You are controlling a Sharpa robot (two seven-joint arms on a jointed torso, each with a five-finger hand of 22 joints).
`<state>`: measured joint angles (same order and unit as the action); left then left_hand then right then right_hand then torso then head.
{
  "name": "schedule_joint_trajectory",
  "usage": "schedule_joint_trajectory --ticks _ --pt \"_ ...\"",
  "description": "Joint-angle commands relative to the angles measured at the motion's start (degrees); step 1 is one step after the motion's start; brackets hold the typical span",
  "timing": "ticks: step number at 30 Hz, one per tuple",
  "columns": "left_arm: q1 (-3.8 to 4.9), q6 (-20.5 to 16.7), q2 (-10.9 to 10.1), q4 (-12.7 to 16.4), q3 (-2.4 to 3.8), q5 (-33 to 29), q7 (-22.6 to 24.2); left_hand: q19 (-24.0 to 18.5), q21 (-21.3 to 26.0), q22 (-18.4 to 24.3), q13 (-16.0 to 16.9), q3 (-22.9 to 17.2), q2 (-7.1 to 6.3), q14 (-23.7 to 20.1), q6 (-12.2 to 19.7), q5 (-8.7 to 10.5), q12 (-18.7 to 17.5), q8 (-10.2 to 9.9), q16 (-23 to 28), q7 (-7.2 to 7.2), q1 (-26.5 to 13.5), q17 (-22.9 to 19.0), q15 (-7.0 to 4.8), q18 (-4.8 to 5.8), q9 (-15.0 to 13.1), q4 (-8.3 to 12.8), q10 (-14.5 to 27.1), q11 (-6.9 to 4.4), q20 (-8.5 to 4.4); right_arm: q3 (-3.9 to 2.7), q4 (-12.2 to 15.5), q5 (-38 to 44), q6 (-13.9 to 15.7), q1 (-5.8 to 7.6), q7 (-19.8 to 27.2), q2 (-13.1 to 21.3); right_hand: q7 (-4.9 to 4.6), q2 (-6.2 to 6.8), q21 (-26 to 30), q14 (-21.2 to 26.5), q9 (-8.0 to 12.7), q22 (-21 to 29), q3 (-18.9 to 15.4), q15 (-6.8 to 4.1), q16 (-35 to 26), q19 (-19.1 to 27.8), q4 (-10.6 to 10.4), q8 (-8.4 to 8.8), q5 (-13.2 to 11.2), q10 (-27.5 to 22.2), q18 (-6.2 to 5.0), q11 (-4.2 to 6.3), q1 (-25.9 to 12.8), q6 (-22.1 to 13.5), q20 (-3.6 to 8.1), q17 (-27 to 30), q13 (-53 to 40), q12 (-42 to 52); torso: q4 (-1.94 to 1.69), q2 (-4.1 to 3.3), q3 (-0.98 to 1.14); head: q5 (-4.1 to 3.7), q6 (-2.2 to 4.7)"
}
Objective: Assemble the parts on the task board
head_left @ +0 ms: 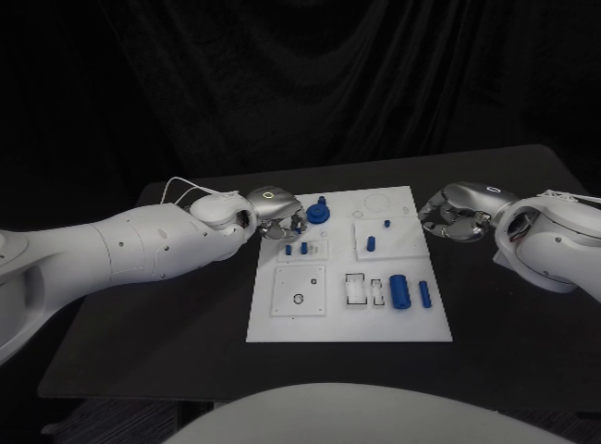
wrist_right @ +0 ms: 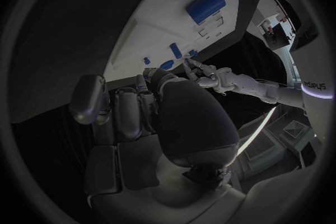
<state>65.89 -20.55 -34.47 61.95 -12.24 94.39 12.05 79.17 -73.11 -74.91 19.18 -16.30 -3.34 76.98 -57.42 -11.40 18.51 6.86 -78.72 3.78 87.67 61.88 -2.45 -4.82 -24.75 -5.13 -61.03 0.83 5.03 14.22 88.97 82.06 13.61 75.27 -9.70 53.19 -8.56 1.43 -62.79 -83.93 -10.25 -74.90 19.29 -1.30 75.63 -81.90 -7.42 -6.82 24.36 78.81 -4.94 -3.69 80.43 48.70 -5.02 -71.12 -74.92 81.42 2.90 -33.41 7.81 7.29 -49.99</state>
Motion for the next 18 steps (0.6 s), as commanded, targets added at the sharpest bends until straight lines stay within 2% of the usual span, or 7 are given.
schedule_joint_trajectory --ticks 1,7,18 --pt "-0.05 -1.0 0.0 0.4 0.09 0.0 0.3 0.0 0.0 -9.8 0.2 0.0 0.23 0.0 -0.5 -0.24 0.2 0.0 0.1 0.11 -0.1 -0.2 -0.11 0.84 -0.2 0.3 -0.7 -0.07 -0.03 -0.04 0.0 0.1 -0.3 -0.16 -0.6 0.0 -0.09 0.33 0.2 -0.5 0.1 -7.9 0.3 0.45 -0.3 0.5 0.1 0.37 0.2 -0.3 -0.44 0.12 0.0 0.3 -0.08 0.0 -0.8 -0.2 0.02 0.08 -0.01 0.01 -0.01" --pt "-0.05 -1.2 -0.4 1.0 0.09 0.0 0.5 -0.1 0.3 -9.8 0.4 0.3 0.28 0.2 -2.6 -0.4 0.0 1.0 0.1 0.23 -0.2 -0.2 -0.19 0.8 -0.8 0.4 -1.3 -0.11 -0.09 -0.04 0.0 0.1 -0.3 -0.23 -0.6 0.0 -0.09 0.33 0.2 -0.5 0.1 -7.9 0.3 0.45 -0.3 0.5 0.1 0.37 0.2 -0.3 -0.44 0.12 0.0 0.3 -0.08 0.0 -0.8 -0.2 0.06 0.02 -0.01 0.06 -0.01" --pt "-0.05 -3.2 -1.7 2.2 0.09 0.0 0.7 -0.1 0.4 -9.7 0.6 0.5 0.22 0.4 -3.8 -0.64 -0.1 1.8 0.1 0.28 -0.2 -0.1 -0.18 0.77 -1.4 0.7 -2.1 -0.14 -0.14 -0.04 0.0 0.1 -0.4 -0.28 -0.7 0.0 -0.11 0.33 0.2 -0.5 0.1 -7.9 0.4 0.45 -0.3 0.5 0.1 0.38 0.2 -0.3 -0.44 0.11 0.0 0.3 -0.08 0.0 -0.9 -0.1 0.02 0.05 -0.02 0.04 -0.01"
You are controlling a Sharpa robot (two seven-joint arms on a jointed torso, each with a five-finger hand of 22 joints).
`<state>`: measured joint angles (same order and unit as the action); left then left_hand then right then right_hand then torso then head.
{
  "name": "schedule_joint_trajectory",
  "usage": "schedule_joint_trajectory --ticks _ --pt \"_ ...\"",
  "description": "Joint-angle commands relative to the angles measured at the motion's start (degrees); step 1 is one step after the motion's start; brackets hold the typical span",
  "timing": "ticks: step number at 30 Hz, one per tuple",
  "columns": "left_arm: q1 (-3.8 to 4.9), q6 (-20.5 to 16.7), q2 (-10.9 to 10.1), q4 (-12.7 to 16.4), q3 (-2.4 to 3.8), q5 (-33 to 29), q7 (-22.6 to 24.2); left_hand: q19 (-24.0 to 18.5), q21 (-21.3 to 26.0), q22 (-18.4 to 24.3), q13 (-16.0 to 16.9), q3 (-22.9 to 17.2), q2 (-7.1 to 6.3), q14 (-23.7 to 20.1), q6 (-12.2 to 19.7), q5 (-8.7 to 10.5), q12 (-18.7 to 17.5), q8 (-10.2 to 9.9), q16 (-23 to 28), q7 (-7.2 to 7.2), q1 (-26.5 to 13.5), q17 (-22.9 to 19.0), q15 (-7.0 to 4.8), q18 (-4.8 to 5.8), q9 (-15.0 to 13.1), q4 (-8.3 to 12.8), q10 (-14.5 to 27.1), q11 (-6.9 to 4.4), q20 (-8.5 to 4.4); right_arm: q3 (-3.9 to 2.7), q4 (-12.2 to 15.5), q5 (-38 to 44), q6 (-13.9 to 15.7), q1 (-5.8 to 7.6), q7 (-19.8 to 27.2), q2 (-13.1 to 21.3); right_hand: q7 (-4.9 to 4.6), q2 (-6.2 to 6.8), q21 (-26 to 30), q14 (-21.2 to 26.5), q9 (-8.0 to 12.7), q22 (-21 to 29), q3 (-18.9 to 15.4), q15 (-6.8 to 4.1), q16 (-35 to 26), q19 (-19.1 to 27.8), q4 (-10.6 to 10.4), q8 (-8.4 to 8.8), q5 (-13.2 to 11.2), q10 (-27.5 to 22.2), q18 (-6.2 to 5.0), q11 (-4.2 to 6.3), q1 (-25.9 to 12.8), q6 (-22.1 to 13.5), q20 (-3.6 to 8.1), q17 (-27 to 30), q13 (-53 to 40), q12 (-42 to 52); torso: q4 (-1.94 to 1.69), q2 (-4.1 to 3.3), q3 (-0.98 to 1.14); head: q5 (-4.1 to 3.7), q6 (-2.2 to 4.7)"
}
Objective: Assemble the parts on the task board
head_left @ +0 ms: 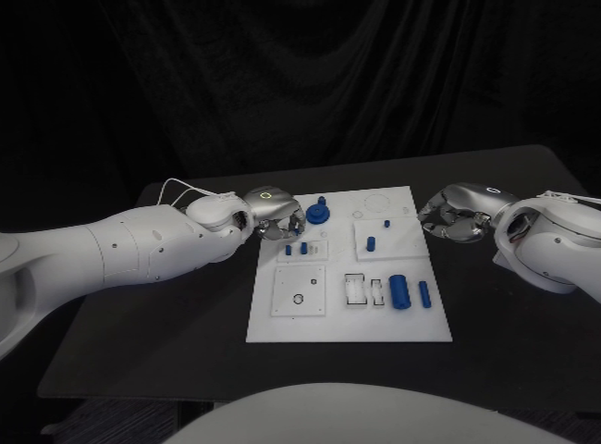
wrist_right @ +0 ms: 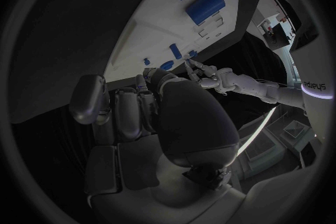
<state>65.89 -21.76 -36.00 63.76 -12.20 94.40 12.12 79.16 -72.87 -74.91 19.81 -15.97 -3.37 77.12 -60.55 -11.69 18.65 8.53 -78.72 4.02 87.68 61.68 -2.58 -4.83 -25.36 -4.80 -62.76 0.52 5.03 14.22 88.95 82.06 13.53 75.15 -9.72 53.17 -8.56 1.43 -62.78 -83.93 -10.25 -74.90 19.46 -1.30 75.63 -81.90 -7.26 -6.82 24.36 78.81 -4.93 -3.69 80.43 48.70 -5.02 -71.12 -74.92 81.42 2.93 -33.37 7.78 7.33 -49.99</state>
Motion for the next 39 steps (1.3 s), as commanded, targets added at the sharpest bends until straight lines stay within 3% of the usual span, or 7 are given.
schedule_joint_trajectory --ticks 1,19,39 --pt "-0.05 -2.2 -0.3 0.5 0.06 0.0 0.7 -0.1 0.2 -9.8 0.0 0.2 0.24 0.3 -0.7 -0.35 -0.2 0.2 0.0 0.04 -0.2 0.2 -0.02 0.79 -0.8 0.4 -0.5 0.16 -0.14 -0.04 0.0 0.1 -0.4 -0.16 -0.6 0.0 -0.11 0.33 0.2 -0.5 0.1 -7.9 0.2 0.45 -0.3 0.5 0.0 0.38 0.2 -0.3 -0.44 0.11 0.0 0.3 -0.08 0.0 -0.9 -0.1 0.0 0.02 0.0 -0.02 -0.01" --pt "-0.05 -4.4 -0.6 0.3 0.06 0.0 1.0 -0.4 0.7 -9.6 0.1 0.2 0.26 0.5 -1.0 -0.47 -0.2 0.6 0.0 0.02 -0.1 0.3 0.14 0.67 -1.2 0.5 -1.0 0.1 -0.16 -0.04 -0.2 0.1 -0.5 -0.21 -0.7 -0.1 -0.11 0.47 0.3 -0.4 0.1 -7.9 0.3 0.46 -0.4 0.5 0.2 0.39 0.1 -0.3 -0.45 0.11 0.1 0.4 -0.09 0.1 -0.8 -0.2 -0.03 -0.04 0.02 0.14 -0.01" --pt "-0.44 -4.4 1.2 -1.8 0.05 0.0 1.2 -0.8 1.4 -9.4 0.1 0.3 0.29 0.4 -0.9 -0.34 -0.3 0.7 0.1 0.04 -0.4 0.0 0.24 0.53 -1.3 0.4 -1.1 0.16 -0.15 -0.04 -0.2 0.1 -0.5 -0.23 -0.6 -0.2 -0.1 0.63 0.3 -0.4 0.1 -7.8 0.4 0.45 -0.5 0.5 0.5 0.41 0.0 -0.4 -0.46 0.12 0.3 0.4 -0.08 0.2 -0.8 -0.2 -0.05 -0.1 0.06 0.24 -0.01"
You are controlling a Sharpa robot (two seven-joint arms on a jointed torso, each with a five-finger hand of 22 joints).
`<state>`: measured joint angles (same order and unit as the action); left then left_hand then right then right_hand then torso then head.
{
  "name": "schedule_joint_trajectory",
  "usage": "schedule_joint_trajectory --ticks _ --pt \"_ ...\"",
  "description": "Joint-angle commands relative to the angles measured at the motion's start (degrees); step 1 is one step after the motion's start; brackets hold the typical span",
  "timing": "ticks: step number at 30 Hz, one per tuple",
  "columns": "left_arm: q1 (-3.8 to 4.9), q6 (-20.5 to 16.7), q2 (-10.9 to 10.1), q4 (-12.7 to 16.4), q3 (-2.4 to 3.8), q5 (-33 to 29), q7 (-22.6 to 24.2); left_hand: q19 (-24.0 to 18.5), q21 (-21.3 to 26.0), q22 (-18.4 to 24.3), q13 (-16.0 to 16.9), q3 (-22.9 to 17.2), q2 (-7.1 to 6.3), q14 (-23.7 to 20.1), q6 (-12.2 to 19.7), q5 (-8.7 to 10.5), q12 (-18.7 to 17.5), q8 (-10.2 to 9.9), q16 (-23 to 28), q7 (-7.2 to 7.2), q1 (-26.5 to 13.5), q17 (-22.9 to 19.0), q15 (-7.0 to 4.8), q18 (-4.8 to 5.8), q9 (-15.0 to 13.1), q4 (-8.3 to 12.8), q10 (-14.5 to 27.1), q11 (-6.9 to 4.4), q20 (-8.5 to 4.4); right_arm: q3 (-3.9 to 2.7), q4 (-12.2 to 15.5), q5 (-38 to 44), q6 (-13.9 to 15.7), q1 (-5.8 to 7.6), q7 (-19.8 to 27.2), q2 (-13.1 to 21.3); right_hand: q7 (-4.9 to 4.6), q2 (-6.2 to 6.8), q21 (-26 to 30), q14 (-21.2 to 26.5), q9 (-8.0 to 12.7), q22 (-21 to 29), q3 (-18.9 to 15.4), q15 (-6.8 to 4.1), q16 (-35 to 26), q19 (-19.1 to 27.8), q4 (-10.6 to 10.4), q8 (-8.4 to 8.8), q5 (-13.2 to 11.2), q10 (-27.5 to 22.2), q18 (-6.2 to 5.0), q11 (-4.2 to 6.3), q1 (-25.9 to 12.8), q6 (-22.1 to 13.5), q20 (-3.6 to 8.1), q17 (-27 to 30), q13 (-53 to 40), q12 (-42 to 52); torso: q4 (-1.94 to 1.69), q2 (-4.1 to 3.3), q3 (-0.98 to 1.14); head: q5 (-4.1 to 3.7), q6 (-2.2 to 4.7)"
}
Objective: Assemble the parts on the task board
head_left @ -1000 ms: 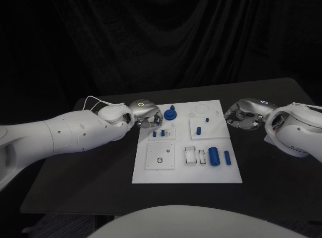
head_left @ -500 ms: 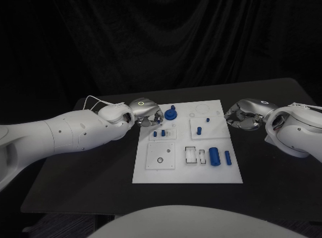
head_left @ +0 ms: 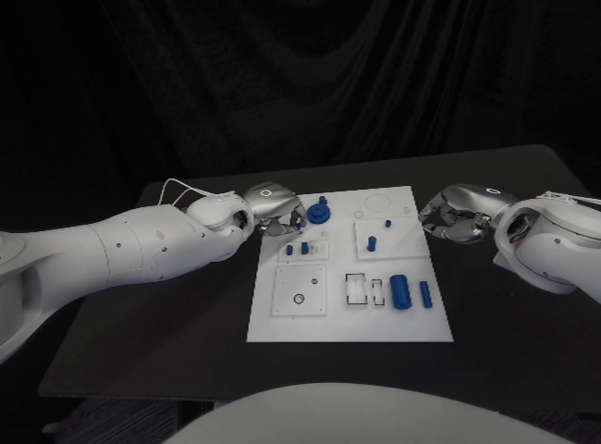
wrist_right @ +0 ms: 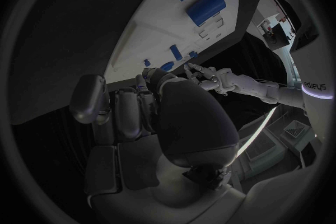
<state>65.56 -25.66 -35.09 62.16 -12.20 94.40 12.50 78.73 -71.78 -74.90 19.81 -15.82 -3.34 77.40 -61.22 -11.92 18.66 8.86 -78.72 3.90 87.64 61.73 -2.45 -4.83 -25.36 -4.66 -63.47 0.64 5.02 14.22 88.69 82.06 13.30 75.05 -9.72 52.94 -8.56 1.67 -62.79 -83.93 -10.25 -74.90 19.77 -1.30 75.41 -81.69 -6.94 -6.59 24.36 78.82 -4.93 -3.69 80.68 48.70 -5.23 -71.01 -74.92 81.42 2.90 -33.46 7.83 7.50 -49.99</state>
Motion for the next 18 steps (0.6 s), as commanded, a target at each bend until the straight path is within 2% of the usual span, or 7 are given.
schedule_joint_trajectory --ticks 1,11,18 --pt "-0.18 -0.5 0.4 -0.3 0.05 0.0 0.8 -0.4 0.3 -9.4 0.1 0.1 0.28 0.1 -0.2 -0.1 -0.4 0.3 0.1 0.17 -0.4 -0.2 0.12 0.54 -1.3 0.2 -0.3 0.05 -0.14 -0.04 0.1 0.1 -0.3 -0.14 -0.6 0.0 -0.1 0.38 0.3 -0.4 0.1 -7.8 0.1 0.45 -0.2 0.3 0.1 0.18 0.0 -0.4 -0.46 0.11 0.0 0.4 0.13 0.1 -0.8 -0.2 -0.04 0.0 0.0 -0.03 -0.01" --pt "-0.65 0.0 1.3 -1.0 0.05 0.0 1.1 -0.5 0.5 -9.4 0.0 0.1 0.34 0.0 -0.2 -0.04 -0.5 0.4 0.2 0.18 -0.5 -0.3 0.13 0.51 -1.4 0.2 -0.3 0.07 -0.13 -0.05 0.2 0.1 -0.3 -0.14 -0.6 0.1 -0.1 0.38 0.3 -0.4 0.1 -7.8 0.1 0.45 -0.2 0.3 0.1 0.18 0.0 -0.4 -0.46 0.11 0.0 0.4 0.13 0.1 -0.8 -0.2 0.04 0.0 -0.02 0.07 -0.01" --pt "-0.8 0.0 1.5 -1.1 0.05 0.0 1.1 -0.6 0.6 -9.3 0.0 0.2 0.35 0.0 -0.2 -0.02 -0.5 0.4 0.2 0.19 -0.5 -0.3 0.13 0.49 -1.4 0.1 -0.3 0.07 -0.13 -0.05 0.2 0.1 -0.2 -0.14 -0.5 0.1 -0.1 0.38 0.3 -0.4 0.1 -7.8 0.1 0.45 -0.2 0.3 0.1 0.18 0.0 -0.4 -0.46 0.11 0.0 0.4 0.13 0.1 -0.8 -0.2 0.01 -0.05 -0.03 -0.13 -0.01"
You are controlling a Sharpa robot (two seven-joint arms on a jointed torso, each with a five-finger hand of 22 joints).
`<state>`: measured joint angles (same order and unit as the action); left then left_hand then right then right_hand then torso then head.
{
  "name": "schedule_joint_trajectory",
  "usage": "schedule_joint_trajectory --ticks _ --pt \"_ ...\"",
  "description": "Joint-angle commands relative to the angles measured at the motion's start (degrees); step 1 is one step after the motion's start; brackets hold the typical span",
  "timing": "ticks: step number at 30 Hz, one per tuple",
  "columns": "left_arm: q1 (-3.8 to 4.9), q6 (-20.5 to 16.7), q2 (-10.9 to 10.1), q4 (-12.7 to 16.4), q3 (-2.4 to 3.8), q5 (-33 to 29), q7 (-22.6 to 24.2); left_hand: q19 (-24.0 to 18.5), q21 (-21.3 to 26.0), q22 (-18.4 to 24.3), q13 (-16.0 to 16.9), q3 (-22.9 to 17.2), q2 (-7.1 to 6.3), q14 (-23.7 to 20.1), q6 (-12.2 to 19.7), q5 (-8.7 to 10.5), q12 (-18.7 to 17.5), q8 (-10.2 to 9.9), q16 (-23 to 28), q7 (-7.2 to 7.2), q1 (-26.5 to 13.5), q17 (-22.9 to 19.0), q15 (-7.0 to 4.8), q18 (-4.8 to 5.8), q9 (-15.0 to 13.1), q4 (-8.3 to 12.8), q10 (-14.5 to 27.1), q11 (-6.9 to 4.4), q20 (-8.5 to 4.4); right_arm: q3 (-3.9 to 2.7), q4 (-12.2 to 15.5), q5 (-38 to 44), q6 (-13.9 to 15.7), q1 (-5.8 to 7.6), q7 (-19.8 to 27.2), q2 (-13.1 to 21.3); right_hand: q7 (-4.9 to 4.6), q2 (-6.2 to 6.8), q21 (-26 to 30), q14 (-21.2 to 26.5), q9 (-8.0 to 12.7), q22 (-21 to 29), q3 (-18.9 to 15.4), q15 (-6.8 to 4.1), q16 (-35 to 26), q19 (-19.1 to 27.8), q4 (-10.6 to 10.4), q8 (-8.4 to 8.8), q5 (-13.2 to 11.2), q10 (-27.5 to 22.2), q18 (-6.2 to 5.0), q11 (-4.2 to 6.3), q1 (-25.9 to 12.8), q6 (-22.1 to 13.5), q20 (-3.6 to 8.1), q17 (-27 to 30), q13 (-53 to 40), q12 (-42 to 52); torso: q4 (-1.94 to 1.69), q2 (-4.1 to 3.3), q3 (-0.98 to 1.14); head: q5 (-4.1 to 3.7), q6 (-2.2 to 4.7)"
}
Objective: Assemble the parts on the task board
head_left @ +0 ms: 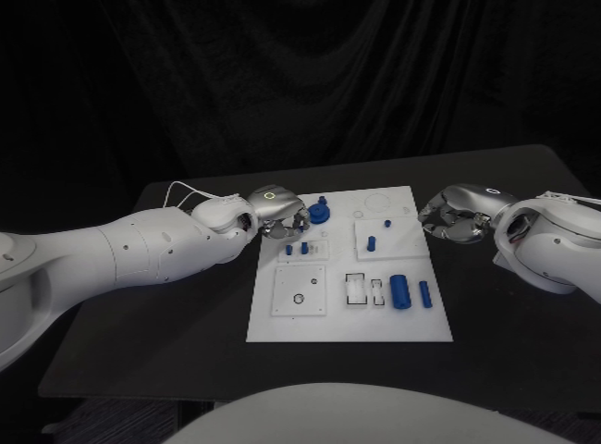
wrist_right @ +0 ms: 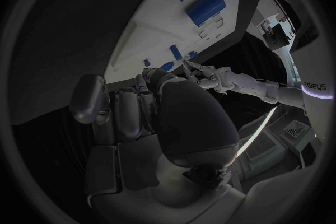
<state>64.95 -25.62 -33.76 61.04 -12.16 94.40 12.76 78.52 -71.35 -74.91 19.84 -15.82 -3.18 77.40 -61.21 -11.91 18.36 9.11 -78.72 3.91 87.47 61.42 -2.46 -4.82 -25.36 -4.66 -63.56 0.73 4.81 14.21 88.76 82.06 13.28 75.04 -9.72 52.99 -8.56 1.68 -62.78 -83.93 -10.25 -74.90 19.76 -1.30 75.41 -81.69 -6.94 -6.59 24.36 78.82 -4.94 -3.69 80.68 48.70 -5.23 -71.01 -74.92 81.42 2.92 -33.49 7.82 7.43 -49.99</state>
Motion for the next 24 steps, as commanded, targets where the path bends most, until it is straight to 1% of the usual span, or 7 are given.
schedule_joint_trajectory --ticks 1,10,17,22,24 --pt "-0.2 0.0 0.1 0.0 0.01 0.0 0.8 -0.4 0.2 -9.3 0.0 0.2 0.19 0.0 -0.2 -0.03 -0.2 0.1 0.2 0.17 -0.4 0.0 0.13 0.48 -1.4 0.1 -0.2 -0.02 0.08 -0.04 0.1 0.1 -0.2 -0.13 -0.5 0.0 -0.1 0.38 0.3 -0.4 0.1 -7.8 0.1 0.45 -0.2 0.3 0.1 0.17 0.0 -0.4 -0.45 0.11 0.0 0.4 0.12 0.1 -0.8 -0.2 -0.03 0.01 -0.02 -0.06 -0.01" --pt "-0.3 0.5 0.1 0.0 0.01 0.0 0.7 -0.5 0.4 -9.3 0.0 0.2 0.21 -0.1 -0.1 0.03 -0.3 0.1 0.3 0.17 -0.4 -0.2 0.13 0.45 -1.5 0.1 -0.2 -0.01 0.09 -0.04 0.1 0.1 -0.2 -0.14 -0.6 0.1 -0.11 0.43 0.4 -0.4 0.1 -7.8 0.2 0.45 -0.3 0.3 0.3 0.23 0.0 -0.4 -0.46 0.12 0.1 0.4 0.13 0.2 -0.7 -0.2 0.0 0.06 -0.01 0.02 -0.01" --pt "-0.35 0.7 -0.3 0.3 0.01 0.0 0.5 -0.6 0.6 -9.2 0.0 0.2 0.28 -0.1 0.0 0.28 -0.4 0.2 0.3 0.18 -0.6 -0.2 0.11 0.41 -1.6 0.0 -0.2 0.01 0.1 -0.04 0.1 0.1 -0.2 -0.14 -0.6 0.1 -0.11 0.43 0.4 -0.4 0.1 -7.8 0.2 0.45 -0.3 0.3 0.3 0.23 0.0 -0.4 -0.46 0.12 0.1 0.4 0.13 0.2 -0.7 -0.2 0.0 0.07 -0.01 -0.14 -0.01" --pt "-0.38 1.1 -0.6 0.4 0.01 0.0 0.2 -0.8 0.8 -9.1 -0.1 0.3 0.29 -0.2 0.1 0.4 -0.5 0.2 0.4 0.16 -0.6 -0.4 0.1 0.37 -1.7 0.0 -0.2 0.01 0.11 -0.04 0.1 0.1 -0.3 -0.15 -0.7 0.1 -0.11 0.44 0.4 -0.4 0.1 -7.8 0.2 0.45 -0.3 0.3 0.3 0.24 0.0 -0.4 -0.46 0.11 0.1 0.4 0.13 0.1 -0.8 -0.2 0.0 0.1 -0.01 0.07 -0.01" --pt "-0.39 1.3 -0.7 0.4 0.01 0.0 0.1 -0.8 0.9 -9.1 -0.1 0.3 0.29 -0.2 0.1 0.48 -0.6 0.1 0.4 0.15 -0.6 -0.4 0.09 0.35 -1.7 0.0 -0.2 0.02 0.11 -0.04 0.1 0.1 -0.3 -0.16 -0.7 0.0 -0.11 0.44 0.4 -0.4 0.1 -7.8 0.2 0.45 -0.3 0.3 0.3 0.24 0.0 -0.4 -0.46 0.11 0.1 0.4 0.13 0.1 -0.8 -0.2 0.0 0.1 -0.01 0.0 -0.01"
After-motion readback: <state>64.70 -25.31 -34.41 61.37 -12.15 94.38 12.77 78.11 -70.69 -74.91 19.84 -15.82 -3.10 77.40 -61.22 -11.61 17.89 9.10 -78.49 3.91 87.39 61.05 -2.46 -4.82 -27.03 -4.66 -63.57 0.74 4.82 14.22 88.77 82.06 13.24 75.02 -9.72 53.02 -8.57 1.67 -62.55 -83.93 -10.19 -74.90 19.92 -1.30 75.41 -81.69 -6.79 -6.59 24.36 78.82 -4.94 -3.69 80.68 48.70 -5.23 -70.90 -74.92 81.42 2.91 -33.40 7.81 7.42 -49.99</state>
